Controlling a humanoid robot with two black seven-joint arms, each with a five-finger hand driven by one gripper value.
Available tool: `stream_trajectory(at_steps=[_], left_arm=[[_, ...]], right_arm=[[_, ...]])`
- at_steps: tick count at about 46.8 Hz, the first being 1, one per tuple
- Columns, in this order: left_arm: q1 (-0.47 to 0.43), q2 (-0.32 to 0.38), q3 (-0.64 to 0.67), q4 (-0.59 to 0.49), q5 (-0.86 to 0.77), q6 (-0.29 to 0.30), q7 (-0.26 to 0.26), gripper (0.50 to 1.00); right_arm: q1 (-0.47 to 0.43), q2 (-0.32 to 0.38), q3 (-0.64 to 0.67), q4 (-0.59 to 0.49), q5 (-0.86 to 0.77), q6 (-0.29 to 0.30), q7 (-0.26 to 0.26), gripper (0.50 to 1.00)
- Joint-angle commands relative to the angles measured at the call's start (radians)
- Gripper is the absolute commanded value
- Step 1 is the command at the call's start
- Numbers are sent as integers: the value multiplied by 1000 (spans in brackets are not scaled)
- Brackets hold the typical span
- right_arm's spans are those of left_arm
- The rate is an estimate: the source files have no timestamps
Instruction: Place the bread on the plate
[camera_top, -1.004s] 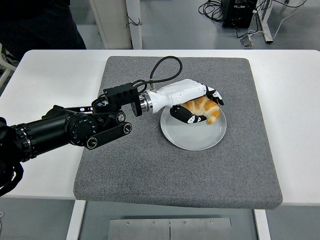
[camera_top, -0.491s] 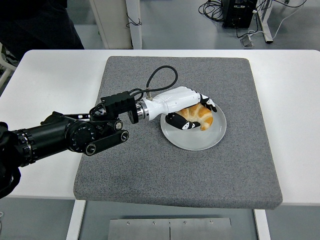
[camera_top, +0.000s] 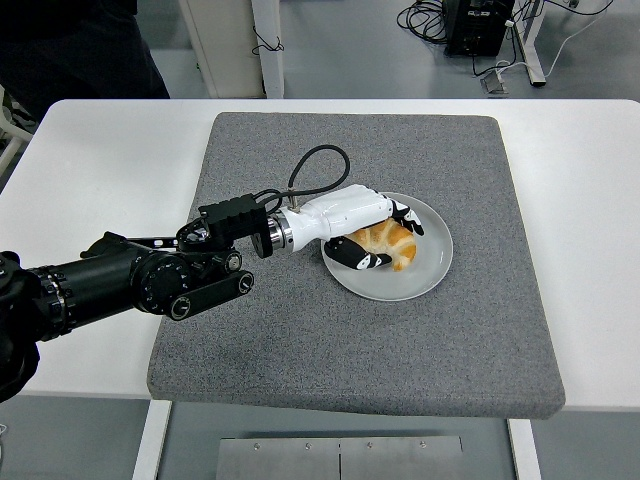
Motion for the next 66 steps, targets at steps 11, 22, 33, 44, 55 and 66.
stream_trajectory(at_steps=[11, 22, 33, 44, 55, 66], left_arm=[[12, -15, 0, 21, 0, 3, 2, 651], [16, -15, 0, 26, 0, 3, 4, 667], [16, -15, -1, 26, -12, 2, 5, 728], [10, -15, -6, 21, -66, -14, -1, 874], [1, 4, -24, 8, -153, -116, -7, 922], [-7, 19, -87, 8, -264, -209, -8, 949]], right_arm=[[0, 0, 0, 0, 0, 0, 0, 1000], [0, 0, 0, 0, 0, 0, 0, 1000], [0, 0, 0, 0, 0, 0, 0, 1000], [0, 0, 0, 0, 0, 0, 0, 1000], [0, 0, 0, 0, 0, 0, 0, 1000], [0, 0, 0, 0, 0, 0, 0, 1000]])
